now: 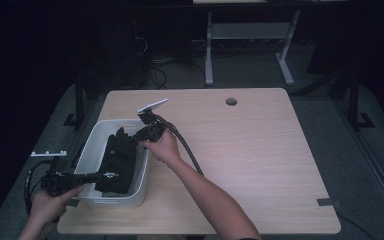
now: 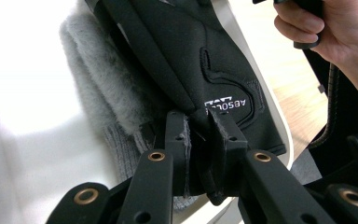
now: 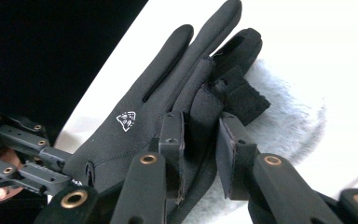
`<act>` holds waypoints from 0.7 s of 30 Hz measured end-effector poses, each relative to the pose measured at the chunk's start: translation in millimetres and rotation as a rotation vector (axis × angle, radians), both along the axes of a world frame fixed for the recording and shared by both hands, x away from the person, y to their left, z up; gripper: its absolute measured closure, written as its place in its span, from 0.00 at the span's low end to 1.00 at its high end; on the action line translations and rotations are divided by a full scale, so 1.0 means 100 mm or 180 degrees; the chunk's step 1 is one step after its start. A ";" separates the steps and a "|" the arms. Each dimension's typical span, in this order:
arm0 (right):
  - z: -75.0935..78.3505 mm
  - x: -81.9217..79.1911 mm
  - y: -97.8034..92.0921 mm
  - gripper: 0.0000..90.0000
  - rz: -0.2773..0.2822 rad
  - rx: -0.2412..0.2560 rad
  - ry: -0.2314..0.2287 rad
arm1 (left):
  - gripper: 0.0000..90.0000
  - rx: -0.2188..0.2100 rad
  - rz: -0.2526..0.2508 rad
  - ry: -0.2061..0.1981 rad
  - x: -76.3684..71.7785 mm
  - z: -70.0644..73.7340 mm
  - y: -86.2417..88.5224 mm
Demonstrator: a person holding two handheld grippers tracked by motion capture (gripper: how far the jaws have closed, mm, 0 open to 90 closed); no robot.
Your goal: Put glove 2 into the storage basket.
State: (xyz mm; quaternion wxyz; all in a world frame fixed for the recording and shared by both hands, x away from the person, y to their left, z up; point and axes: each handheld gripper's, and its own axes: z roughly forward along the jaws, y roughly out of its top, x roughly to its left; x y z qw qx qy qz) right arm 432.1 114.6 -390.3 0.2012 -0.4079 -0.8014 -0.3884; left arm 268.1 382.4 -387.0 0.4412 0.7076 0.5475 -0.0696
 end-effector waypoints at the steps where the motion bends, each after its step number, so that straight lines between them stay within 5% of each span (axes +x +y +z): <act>1: -0.01 0.00 0.00 0.83 -0.0020 -0.0017 -0.0009 | 0.87 0.0018 0.0008 0.0000 0.00 -0.01 0.00; 5: -0.04 0.02 -0.01 0.82 -0.0016 -0.0007 -0.0014 | 0.87 0.0035 0.0007 0.0036 0.01 -0.04 0.02; 9: -0.03 0.02 -0.04 0.80 -0.0068 -0.0016 -0.0030 | 0.77 0.0096 0.0020 0.0032 0.03 -0.03 0.02; 11: -0.02 0.02 -0.08 0.78 -0.0086 0.0020 -0.0048 | 0.69 0.0116 0.0056 0.0009 0.03 0.00 0.04; 21: 0.13 0.00 -0.26 0.71 -0.0133 0.0140 -0.0109 | 0.68 0.0116 0.0167 -0.0204 0.08 0.22 0.08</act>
